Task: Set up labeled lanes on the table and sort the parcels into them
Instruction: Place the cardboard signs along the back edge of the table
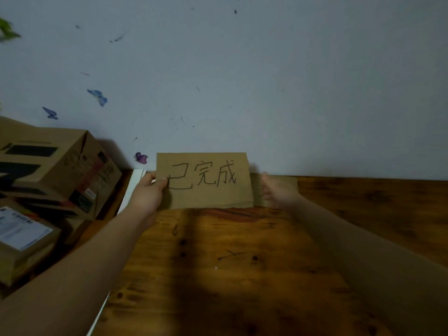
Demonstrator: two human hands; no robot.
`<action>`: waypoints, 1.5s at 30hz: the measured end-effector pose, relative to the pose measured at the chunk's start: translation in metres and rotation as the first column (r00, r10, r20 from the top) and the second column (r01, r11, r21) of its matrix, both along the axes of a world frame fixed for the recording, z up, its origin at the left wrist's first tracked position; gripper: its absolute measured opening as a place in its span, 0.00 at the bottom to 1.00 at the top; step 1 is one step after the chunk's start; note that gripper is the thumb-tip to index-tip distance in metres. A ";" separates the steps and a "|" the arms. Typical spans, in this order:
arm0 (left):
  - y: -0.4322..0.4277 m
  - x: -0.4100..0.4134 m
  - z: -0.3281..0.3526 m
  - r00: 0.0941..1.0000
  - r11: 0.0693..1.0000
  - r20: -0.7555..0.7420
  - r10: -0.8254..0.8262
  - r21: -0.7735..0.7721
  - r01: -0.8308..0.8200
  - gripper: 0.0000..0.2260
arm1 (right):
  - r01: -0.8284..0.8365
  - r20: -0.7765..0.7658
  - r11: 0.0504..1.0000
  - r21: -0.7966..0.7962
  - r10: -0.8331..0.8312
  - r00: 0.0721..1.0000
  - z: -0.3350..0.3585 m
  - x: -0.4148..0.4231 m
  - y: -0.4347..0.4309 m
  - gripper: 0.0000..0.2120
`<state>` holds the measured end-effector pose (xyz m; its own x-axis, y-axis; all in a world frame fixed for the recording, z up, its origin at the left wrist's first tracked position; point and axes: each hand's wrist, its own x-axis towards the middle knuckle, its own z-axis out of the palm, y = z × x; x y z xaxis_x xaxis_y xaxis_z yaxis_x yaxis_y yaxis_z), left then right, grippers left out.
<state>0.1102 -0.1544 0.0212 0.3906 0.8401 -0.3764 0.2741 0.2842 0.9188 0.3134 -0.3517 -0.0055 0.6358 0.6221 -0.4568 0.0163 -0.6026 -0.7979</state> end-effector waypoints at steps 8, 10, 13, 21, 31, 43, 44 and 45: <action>-0.062 0.025 0.032 0.971 0.977 0.115 -0.211 0.002 0.212 0.08 | 0.210 0.125 0.960 0.186 -0.235 0.964 0.049 -0.024 -0.069 0.17; -0.073 0.026 0.034 0.968 0.976 0.127 -0.216 0.012 0.216 0.08 | 0.282 0.120 0.945 0.163 -0.303 0.945 0.049 -0.016 -0.088 0.17; -0.090 0.033 0.036 0.975 0.981 0.109 -0.196 0.037 0.193 0.08 | 0.396 0.103 0.904 0.162 -0.414 0.904 0.048 0.004 -0.119 0.18; -0.134 0.089 0.027 0.999 0.996 0.045 0.010 0.083 -0.014 0.11 | 0.593 0.188 0.802 0.076 -0.596 0.781 0.017 0.112 -0.227 0.19; -0.203 0.147 -0.009 0.985 0.985 -0.036 0.172 0.012 -0.171 0.14 | 0.475 0.158 0.864 -0.166 -0.452 0.878 -0.056 0.202 -0.286 0.16; -0.204 0.182 -0.021 0.984 0.988 -0.096 0.152 0.004 -0.152 0.06 | -0.350 0.233 0.625 -0.698 0.660 0.714 -0.115 0.206 -0.262 0.31; -0.204 0.183 -0.023 0.984 0.988 -0.098 0.152 0.006 -0.152 0.06 | -0.336 0.256 0.636 -0.695 0.656 0.710 -0.115 0.212 -0.254 0.31; -0.204 0.184 -0.024 0.984 0.989 -0.097 0.149 -0.001 -0.150 0.06 | -0.327 0.269 0.644 -0.691 0.650 0.711 -0.114 0.220 -0.247 0.30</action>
<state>0.2945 -0.3579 -0.0029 0.2221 0.8831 -0.4133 0.3151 0.3362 0.8875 0.5334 -0.5984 -0.1197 0.5331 0.6293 -0.5655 0.7052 -0.6998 -0.1140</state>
